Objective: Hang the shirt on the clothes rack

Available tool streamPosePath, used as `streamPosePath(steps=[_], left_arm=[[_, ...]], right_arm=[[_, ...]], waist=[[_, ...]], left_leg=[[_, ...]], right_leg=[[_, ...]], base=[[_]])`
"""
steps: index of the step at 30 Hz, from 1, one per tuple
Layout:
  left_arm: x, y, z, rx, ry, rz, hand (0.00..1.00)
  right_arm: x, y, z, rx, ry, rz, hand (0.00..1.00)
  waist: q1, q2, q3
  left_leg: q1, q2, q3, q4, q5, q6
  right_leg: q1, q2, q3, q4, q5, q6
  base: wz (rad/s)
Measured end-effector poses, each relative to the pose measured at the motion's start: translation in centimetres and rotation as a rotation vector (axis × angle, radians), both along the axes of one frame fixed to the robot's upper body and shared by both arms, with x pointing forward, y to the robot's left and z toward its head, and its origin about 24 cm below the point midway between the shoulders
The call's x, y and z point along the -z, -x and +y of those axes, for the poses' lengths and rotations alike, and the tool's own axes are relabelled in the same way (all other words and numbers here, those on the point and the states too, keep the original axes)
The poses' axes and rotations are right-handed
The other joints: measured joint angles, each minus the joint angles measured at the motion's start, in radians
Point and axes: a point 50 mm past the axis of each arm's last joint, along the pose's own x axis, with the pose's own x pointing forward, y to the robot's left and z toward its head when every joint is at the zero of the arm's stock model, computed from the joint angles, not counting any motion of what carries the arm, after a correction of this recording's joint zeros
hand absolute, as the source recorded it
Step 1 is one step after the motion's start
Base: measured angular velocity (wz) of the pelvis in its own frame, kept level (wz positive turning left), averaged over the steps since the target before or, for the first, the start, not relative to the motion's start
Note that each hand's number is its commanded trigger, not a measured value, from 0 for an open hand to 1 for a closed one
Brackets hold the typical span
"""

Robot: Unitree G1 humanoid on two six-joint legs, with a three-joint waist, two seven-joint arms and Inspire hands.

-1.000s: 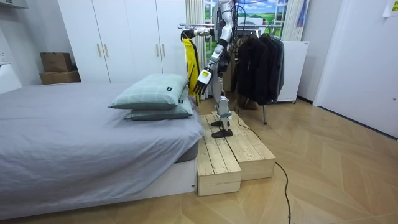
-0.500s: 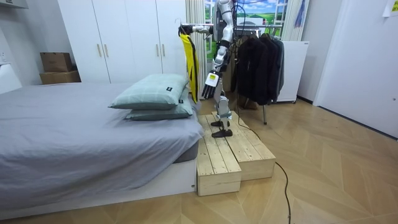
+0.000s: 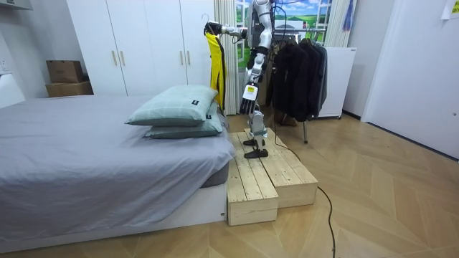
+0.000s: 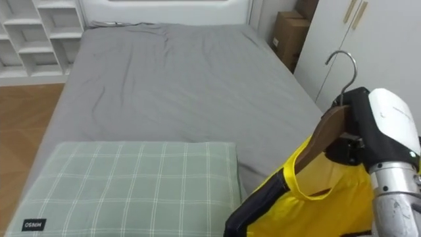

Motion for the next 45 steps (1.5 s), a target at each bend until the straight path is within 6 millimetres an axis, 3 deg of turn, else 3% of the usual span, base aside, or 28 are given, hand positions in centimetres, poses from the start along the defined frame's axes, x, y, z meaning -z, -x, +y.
streamPosePath(steps=[9,25,36,45], left_arm=[[0.2,-0.5,-0.3,0.012,-0.003,0.022,0.0],[0.0,-2.7,-0.6,0.04,-0.024,-0.043,0.0],[0.0,-2.6,-0.8,0.037,-0.031,-0.058,0.0],[0.0,-2.3,-0.7,0.038,-0.044,-0.064,0.0]], right_arm=[[0.0,-0.1,2.2,-0.082,-0.031,0.025,1.0],[-0.3,0.0,3.5,-0.098,-0.08,-0.046,1.0],[-0.2,0.1,4.6,-0.145,-0.096,-0.047,1.0],[0.8,0.7,4.3,-0.11,-0.106,-0.035,1.0]], waist=[[0.001,0.01,-0.0027],[0.024,0.031,-0.0014],[0.024,0.027,-0.0013],[0.026,0.021,-0.0013]], left_leg=[[-0.009,0.0,-0.005,0.0,0.0,0.0],[-0.011,0.0,-0.021,0.005,0.0,0.0],[-0.01,-0.001,-0.032,0.0,0.0,0.0],[0.005,-0.001,-0.025,-0.002,-0.002,0.002]], right_leg=[[-0.005,0.0,-0.006,0.0,0.0,0.0],[0.002,-0.002,-0.045,-0.002,0.0,0.0],[0.005,-0.003,-0.056,-0.002,0.0,0.0],[0.018,-0.004,-0.052,-0.001,-0.001,0.001]], base=[[0.0],[0.02],[0.02],[0.0]])
